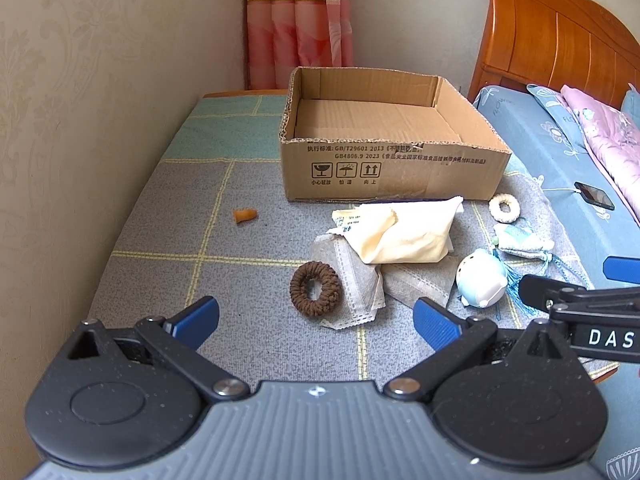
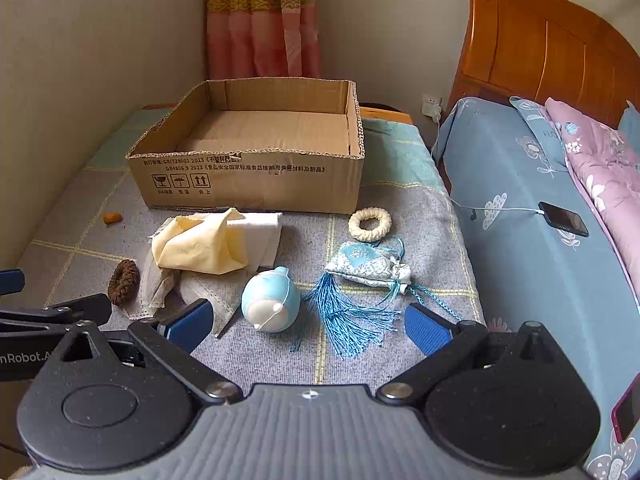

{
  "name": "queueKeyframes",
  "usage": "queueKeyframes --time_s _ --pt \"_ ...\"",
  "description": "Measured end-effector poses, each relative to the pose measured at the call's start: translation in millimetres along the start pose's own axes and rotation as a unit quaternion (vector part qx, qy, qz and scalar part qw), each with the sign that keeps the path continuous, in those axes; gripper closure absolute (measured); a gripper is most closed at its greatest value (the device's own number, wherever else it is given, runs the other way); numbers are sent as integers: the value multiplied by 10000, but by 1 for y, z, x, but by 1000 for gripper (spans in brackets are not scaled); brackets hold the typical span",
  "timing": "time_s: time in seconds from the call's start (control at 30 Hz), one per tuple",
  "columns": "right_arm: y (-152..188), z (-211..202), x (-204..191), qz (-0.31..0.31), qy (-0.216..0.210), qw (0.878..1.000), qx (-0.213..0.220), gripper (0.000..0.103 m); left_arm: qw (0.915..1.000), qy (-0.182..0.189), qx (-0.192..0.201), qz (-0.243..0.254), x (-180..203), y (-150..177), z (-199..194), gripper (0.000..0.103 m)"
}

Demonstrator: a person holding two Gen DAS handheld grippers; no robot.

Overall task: Organize soft objects
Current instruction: 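Move the left tool toward the orange foam earplug on the mat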

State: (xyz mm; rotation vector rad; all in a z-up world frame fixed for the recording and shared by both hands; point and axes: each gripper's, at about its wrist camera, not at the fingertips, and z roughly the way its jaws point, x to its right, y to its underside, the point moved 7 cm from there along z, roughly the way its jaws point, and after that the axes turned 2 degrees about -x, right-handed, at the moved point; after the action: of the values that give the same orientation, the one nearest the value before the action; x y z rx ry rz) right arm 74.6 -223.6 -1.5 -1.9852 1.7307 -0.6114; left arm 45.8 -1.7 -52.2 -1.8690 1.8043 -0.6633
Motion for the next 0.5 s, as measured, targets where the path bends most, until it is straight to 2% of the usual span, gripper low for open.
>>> queueKeyframes --time_s 0.5 --pt "-3 0 1 3 8 10000 12 0 10000 -10 -6 3 0 -2 0 1"
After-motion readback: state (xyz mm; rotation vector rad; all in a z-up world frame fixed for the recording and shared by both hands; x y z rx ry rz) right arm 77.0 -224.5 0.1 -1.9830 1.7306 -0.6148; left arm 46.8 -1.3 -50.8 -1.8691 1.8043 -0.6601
